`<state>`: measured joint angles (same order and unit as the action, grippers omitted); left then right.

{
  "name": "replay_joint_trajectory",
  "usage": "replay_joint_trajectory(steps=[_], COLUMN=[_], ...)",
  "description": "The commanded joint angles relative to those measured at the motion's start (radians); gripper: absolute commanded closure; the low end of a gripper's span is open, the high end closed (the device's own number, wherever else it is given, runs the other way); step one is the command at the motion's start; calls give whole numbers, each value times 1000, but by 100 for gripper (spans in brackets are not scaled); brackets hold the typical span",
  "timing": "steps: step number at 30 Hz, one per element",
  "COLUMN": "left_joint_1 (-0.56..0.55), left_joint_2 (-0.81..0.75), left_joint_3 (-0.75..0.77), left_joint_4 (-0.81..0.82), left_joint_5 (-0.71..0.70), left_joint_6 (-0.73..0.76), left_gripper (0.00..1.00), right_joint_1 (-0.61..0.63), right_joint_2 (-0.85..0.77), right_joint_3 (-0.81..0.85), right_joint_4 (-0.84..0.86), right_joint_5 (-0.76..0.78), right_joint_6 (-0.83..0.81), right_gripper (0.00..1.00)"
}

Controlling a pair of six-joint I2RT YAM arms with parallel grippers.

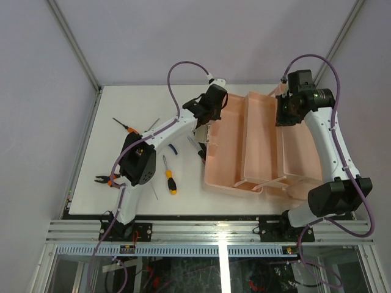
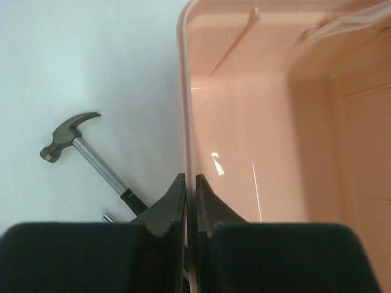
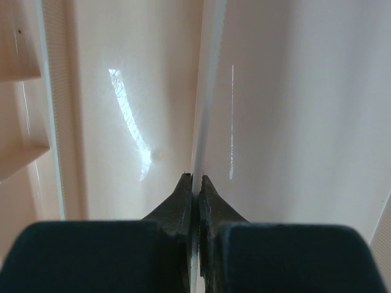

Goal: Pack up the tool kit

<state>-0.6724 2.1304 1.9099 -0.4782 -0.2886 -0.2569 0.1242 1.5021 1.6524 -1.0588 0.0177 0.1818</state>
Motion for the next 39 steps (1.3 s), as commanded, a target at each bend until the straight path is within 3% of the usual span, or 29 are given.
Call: replay_joint_trajectory(steps=[1,22,39], left_joint_1=[-59,-90,-9], left_joint_2=[-92,40,59], left_joint_3=[50,-19,-133], left_joint_4=[23,87,163], left_joint_5=[-8,-14,-1], left_joint_6=[9,-50,-111], left_gripper=[100,100,100], right_joint_1=[4,-34,-37], right_joint_2=[-16,3,120], right_joint_3=[185,110,149], right_joint_4=[15,101,268], right_joint_5=[57,41,-48], right_joint_6=[-115,-192,-244], right_gripper=[100,100,99])
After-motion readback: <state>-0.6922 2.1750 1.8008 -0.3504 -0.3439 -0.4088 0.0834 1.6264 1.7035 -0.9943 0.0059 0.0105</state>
